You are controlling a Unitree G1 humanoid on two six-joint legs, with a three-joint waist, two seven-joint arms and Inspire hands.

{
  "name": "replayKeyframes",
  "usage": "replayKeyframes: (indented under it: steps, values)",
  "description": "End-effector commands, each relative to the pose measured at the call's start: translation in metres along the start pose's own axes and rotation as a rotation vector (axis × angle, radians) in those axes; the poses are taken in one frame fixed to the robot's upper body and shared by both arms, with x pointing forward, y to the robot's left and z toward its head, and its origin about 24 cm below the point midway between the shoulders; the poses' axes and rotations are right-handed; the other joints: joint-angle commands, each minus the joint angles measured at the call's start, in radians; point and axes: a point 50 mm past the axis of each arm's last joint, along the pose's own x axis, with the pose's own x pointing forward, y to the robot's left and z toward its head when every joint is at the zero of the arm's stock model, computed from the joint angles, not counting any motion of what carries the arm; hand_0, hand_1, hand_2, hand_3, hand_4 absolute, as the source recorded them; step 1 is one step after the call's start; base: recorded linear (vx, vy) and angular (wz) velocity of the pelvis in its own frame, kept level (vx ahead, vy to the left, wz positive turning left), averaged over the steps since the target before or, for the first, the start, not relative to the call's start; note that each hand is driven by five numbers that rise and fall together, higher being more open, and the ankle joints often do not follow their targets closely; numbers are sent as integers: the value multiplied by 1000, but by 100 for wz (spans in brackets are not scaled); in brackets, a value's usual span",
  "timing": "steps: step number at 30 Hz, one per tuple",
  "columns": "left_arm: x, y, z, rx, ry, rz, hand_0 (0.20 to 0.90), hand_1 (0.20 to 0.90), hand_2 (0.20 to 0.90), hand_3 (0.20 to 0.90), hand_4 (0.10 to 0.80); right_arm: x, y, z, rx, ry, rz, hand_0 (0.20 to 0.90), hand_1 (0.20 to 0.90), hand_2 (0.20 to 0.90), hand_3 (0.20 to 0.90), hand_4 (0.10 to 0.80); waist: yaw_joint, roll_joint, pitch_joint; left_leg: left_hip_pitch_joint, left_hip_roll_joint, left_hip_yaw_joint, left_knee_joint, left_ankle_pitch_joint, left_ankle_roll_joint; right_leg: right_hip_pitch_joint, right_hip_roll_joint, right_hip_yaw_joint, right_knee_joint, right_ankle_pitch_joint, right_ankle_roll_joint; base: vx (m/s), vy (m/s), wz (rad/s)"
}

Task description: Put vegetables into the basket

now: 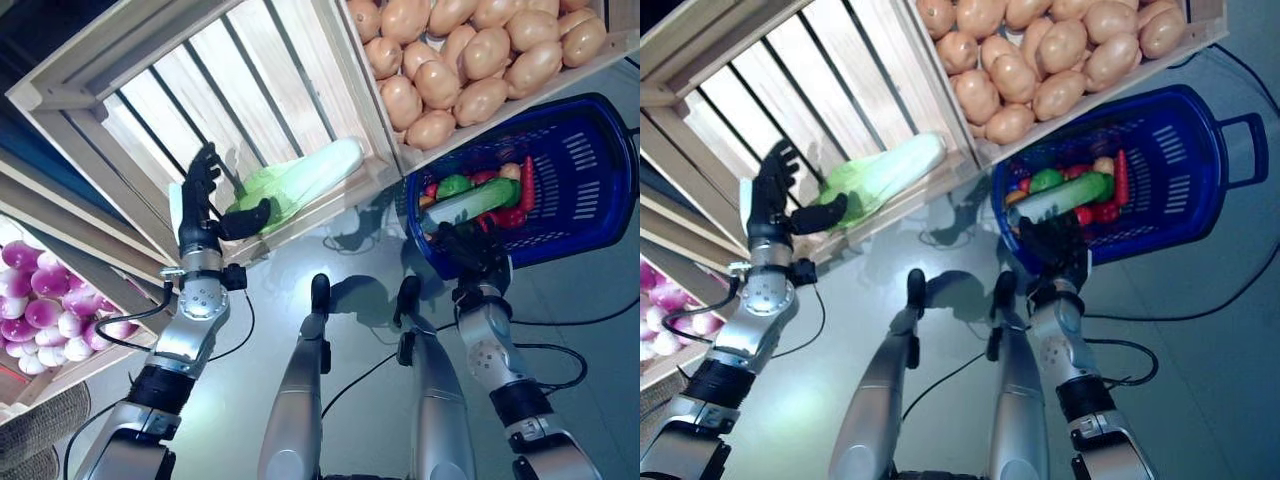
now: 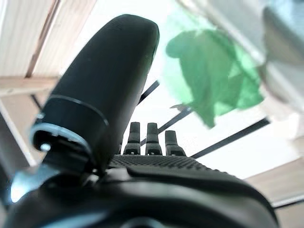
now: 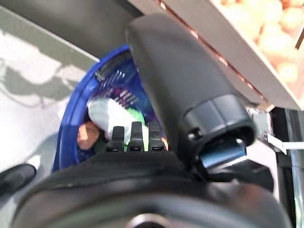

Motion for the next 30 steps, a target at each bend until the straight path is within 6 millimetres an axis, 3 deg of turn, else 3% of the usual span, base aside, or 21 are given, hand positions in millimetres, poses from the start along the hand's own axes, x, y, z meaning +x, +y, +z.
replayKeyframes:
  steps: [1,6,14,22,30]
  values:
    - [15,6,39,-42,-199,44,900,900,900,900,800,-3,15,33,-22,-165,128,900,900,900,900,800,-8,10,-1,-30,-24,41,13,21,-18,90,36,-9,-37,-20,12,3,87,-1]
    - [23,5,28,49,-161,68,900,900,900,900,800,0,17,35,-54,-166,134,900,900,900,900,800,-20,9,-1,-24,-21,50,15,22,-18,90,36,0,-34,-20,10,13,63,-8]
    - [29,-4,28,89,-169,22,900,900,900,900,800,2,21,35,-69,-152,145,900,900,900,900,800,-36,2,-1,-20,-10,62,12,23,-22,85,38,8,-33,-19,9,6,22,-3]
    - [37,5,16,284,-112,167,900,900,900,900,800,3,26,36,-63,-155,157,900,900,900,900,800,-45,-9,-1,-29,-12,60,34,11,-20,74,40,15,-15,-25,8,2,6,-1]
    - [44,10,4,410,-32,204,900,900,900,900,800,2,33,36,-75,-158,174,900,900,900,900,800,-57,-22,-1,-37,-5,62,45,9,-23,66,44,23,-9,-24,11,0,0,0]
